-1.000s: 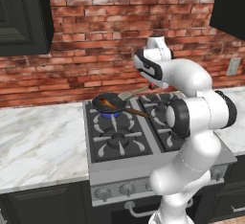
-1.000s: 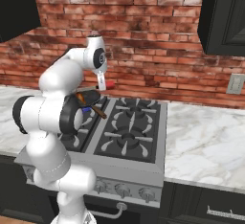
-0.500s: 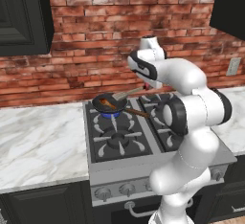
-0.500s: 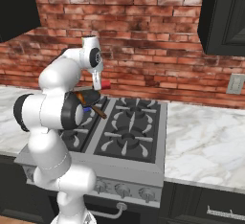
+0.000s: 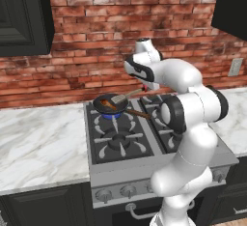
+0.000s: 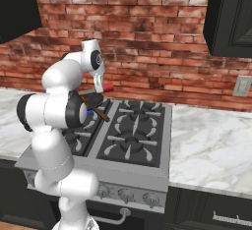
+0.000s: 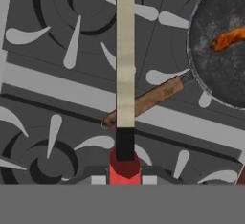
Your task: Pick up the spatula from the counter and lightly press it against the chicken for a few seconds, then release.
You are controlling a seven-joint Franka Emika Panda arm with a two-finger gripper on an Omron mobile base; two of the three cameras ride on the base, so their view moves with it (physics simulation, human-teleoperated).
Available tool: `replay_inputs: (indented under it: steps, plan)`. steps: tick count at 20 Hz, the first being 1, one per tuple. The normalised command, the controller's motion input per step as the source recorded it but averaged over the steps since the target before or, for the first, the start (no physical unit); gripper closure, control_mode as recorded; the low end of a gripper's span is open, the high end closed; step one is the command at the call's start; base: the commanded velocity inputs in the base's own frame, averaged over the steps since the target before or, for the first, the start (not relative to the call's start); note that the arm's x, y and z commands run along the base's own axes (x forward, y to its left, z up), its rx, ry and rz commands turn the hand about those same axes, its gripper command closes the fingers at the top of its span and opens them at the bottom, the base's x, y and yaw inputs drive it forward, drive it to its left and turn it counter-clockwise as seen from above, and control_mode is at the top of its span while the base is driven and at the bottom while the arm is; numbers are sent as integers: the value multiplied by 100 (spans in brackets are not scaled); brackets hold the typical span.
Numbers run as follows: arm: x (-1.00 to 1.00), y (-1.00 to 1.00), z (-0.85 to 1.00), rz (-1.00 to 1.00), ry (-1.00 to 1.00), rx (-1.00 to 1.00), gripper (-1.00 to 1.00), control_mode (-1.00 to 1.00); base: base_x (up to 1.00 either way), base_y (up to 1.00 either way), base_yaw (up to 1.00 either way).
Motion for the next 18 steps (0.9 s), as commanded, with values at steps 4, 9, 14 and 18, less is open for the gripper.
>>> replay_inputs:
  steps: [4,9,14,18]
  plan:
    - [6,0,0,0,-3,-2,100,-100,0,0,0]
    - [2,0,-2,0,-2,0,100,-100,0,0,0]
    - [1,0,-10,0,0,0,100,-100,0,0,0]
    - [3,0,-16,0,0,0,100,-100,0,0,0]
